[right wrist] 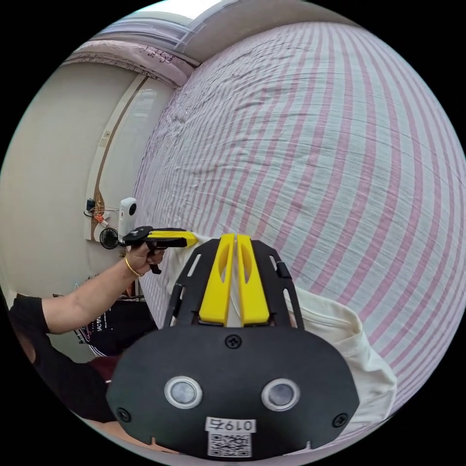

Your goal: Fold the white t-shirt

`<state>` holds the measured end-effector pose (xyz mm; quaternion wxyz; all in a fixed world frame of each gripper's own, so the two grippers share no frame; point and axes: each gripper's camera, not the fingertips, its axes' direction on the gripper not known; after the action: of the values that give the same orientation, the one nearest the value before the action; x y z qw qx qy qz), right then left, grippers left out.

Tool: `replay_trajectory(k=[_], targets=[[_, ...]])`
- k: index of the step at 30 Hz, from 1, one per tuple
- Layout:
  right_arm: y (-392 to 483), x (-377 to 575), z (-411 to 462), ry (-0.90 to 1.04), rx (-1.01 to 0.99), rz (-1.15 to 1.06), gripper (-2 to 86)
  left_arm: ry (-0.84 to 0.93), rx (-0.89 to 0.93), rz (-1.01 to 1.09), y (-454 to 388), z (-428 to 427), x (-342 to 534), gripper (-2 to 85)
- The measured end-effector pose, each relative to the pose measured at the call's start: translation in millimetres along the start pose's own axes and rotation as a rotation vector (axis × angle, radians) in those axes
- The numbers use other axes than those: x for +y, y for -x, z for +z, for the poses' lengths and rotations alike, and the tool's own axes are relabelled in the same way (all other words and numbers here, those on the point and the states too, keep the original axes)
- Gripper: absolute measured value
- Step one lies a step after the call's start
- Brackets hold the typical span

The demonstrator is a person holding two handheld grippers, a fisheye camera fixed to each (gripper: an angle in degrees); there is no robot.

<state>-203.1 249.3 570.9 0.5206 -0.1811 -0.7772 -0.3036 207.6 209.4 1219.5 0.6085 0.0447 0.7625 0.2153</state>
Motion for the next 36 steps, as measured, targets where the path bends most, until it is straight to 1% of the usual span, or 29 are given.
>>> replay_trajectory(k=[2,6,8,9,11,13,14,16,19,21,22,24,25,26,28,30,31,32,36], targets=[[3,13,4,-0.002,0.018,-0.036,-0.7,0.003,-0.011,0.009,5,0,17,0.6],[22,46,30,0.038,0.095,-0.187,-0.9,0.011,-0.023,0.019,14,1,42,0.6],[28,62,49,0.092,0.146,-0.25,-0.9,0.031,-0.024,0.002,22,5,58,0.7],[32,75,57,0.092,0.205,-0.288,-0.9,0.036,-0.025,-0.002,24,5,62,0.7],[40,97,55,-0.008,0.239,-0.318,-0.9,0.061,-0.074,0.044,23,5,77,0.7],[48,130,44,-0.124,0.176,-0.294,-0.8,0.052,-0.132,0.1,19,1,92,0.7],[50,140,43,-0.143,0.167,-0.291,-0.8,0.021,-0.15,0.123,17,-6,105,0.7],[56,185,38,-0.199,0.218,-0.266,-0.7,-0.047,-0.157,0.12,19,-18,128,0.7],[54,248,36,-0.23,0.311,-0.215,-0.5,-0.14,-0.2,0.069,28,-37,175,0.7],[47,289,38,-0.21,0.372,-0.175,-0.2,-0.162,-0.152,0.03,34,-42,207,0.8],[41,318,40,-0.192,0.383,-0.131,0.1,-0.155,-0.103,0.015,37,-40,231,0.9],[31,365,44,-0.147,0.364,-0.057,1.0,-0.104,-0.083,0.022,33,-30,269,1.1],[24,398,48,-0.106,0.369,-0.013,3.2,-0.077,-0.073,0.018,30,-24,296,1.4],[21,415,49,-0.084,0.374,0.02,4.3,-0.059,-0.054,-0.006,29,-17,325,1.7],[8,482,52,-0.005,0.373,0.153,4.7,-0.026,-0.028,-0.061,30,-6,369,2.5],[1,531,53,0.003,0.397,0.237,4.8,0.003,0.017,-0.133,34,6,412,3.7],[-5,560,57,0.026,0.406,0.29,5.3,0.054,0.035,-0.165,36,16,439,4.8],[-8,574,59,0.04,0.409,0.311,5.7,0.095,0.01,-0.187,37,24,464,6.2],[-25,653,82,0.138,0.48,0.393,6.9,0.142,-0.039,-0.227,41,36,525,9.9]])
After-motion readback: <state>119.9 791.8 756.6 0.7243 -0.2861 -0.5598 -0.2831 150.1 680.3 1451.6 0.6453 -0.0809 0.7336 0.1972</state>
